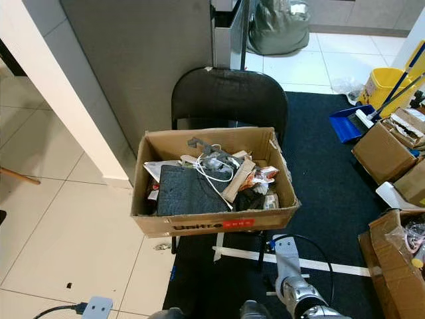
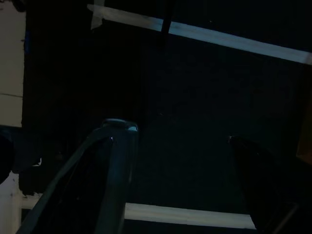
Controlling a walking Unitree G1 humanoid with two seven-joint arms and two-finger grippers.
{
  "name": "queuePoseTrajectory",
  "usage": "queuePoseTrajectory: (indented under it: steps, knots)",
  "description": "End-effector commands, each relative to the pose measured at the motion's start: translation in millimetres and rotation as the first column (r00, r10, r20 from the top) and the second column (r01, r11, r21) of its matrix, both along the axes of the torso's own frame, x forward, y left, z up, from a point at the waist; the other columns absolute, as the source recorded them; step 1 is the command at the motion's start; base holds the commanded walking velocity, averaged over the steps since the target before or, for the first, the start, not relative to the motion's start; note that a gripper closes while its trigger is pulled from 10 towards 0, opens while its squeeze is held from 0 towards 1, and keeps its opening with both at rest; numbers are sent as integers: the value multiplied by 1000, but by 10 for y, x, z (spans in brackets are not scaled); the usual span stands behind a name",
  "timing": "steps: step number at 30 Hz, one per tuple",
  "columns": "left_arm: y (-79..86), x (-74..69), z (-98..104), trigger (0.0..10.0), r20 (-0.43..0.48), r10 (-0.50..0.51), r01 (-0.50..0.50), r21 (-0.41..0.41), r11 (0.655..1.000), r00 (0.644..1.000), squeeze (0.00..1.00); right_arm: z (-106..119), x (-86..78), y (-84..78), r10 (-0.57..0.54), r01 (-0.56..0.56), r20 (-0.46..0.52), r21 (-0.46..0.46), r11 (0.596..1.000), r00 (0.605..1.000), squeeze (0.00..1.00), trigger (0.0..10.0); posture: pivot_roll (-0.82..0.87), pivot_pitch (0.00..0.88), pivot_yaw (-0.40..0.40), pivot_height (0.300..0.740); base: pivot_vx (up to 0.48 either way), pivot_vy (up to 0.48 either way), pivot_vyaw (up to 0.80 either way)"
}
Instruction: Picking trash to rubbish bin
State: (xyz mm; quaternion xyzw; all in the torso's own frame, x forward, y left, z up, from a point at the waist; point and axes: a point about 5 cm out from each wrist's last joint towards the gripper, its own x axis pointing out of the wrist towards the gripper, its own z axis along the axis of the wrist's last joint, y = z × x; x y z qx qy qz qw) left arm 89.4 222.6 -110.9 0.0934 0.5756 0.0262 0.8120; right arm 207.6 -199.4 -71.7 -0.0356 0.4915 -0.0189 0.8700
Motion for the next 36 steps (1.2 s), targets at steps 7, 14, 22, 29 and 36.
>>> queuePoseTrajectory:
  steps: [7, 14, 22, 29, 36]
  knots:
    - [22, -41, -8, 10000, -23, 34, -34, 9, 999, 999, 0, -48, -54, 129, 153, -154, -37, -48, 987, 988, 0, 10000, 4, 65, 8, 740, 0, 0, 0]
    - [-119, 83, -10, 10000, -27, -46, 46, -6, 999, 999, 0, -88, -123, 175, 274, -280, -70, -97, 955, 959, 0, 10000, 28, 78, -9, 740, 0, 0, 0]
    - [-294, 57, -44, 10000, -47, -102, 100, -30, 994, 994, 0, -128, -199, 203, 376, -387, -106, -122, 914, 921, 0, 10000, 30, 81, -30, 740, 0, 0, 0]
    - [-214, 115, -20, 10000, -54, -126, 124, -34, 992, 991, 0, -146, -240, 197, 452, -469, -134, -150, 871, 882, 0, 10000, 27, 87, -30, 740, 0, 0, 0]
    - [-276, 72, -38, 10000, -59, -146, 143, -46, 989, 988, 0, -173, -302, 185, 469, -490, -153, -153, 858, 870, 0, 10000, 22, 92, -36, 740, 0, 0, 0]
